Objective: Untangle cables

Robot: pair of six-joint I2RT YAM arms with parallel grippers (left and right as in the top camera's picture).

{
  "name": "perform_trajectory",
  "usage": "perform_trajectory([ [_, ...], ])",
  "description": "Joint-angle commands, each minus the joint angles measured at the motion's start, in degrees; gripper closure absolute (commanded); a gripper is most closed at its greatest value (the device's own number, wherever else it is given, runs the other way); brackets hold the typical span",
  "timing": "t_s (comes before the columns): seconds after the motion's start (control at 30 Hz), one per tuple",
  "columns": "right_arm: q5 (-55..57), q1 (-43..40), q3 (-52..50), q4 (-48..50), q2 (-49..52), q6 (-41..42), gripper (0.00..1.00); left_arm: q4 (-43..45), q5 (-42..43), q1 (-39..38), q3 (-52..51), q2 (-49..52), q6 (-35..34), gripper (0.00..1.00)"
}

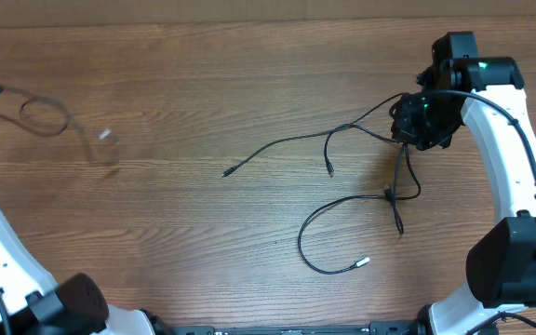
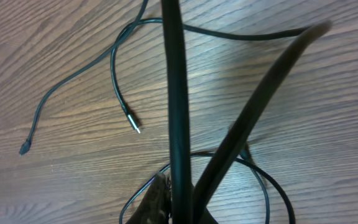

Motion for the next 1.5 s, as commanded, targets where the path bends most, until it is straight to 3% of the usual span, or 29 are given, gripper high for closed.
perform_trajectory([
  [0.0,-0.4,1.2,-0.2,0.5,-0.4,-0.3,0.96,-1.2,-2.6,2.6,0.7,3.2,-2.6,0.96],
  [0.17,-0.4,2.4,-0.2,0.5,-0.4,-0.2,0.96,-1.4,-5.0,5.6,0.7,7.8,-4.0,0.95],
  [0.23,-0.4,3.3,-0.2,0.4,-0.4,-0.2,0.96,-0.6,-3.1,7.8,0.7,10.0,-6.7,0.86],
  [0.27,-0.4,3.6,-0.2,0.5,-0.4,-0.2,0.96,-0.3,-1.8,8.3,0.7,10.8,-6.6,0.7],
  [0.3,-0.4,4.2,-0.2,0.7,-0.4,-0.2,0.96,-0.6,0.0,9.2,0.7,12.2,-6.4,0.09],
  [0.33,-0.4,4.4,-0.2,0.9,-0.4,-0.2,0.96,-0.9,0.3,9.4,0.7,12.7,-6.4,0.0],
  [0.53,-2.9,5.7,-0.2,2.3,-0.4,-1.0,0.96,-2.2,3.2,8.9,0.7,11.8,-6.4,0.0],
  [0.73,-13.4,7.5,0.2,5.6,-0.8,-4.9,0.96,-2.4,10.3,6.3,0.7,4.2,-5.7,0.0],
  [0.9,-19.4,10.2,2.4,6.3,-2.3,-6.4,0.96,0.3,17.2,-1.6,0.7,-3.7,-4.7,0.0],
  [1.1,-22.5,14.5,7.6,5.8,-6.3,-6.1,0.96,-0.5,19.6,-13.9,0.7,-8.3,-1.9,0.0],
  [1.27,-22.9,17.4,14.2,7.2,-9.7,3.1,0.96,-5.4,32.2,-23.9,0.7,-7.9,4.5,0.03],
  [1.47,-23.1,17.8,19.5,10.9,-10.5,17.8,0.96,-7.8,32.4,-32.0,0.1,-7.4,11.4,0.07],
])
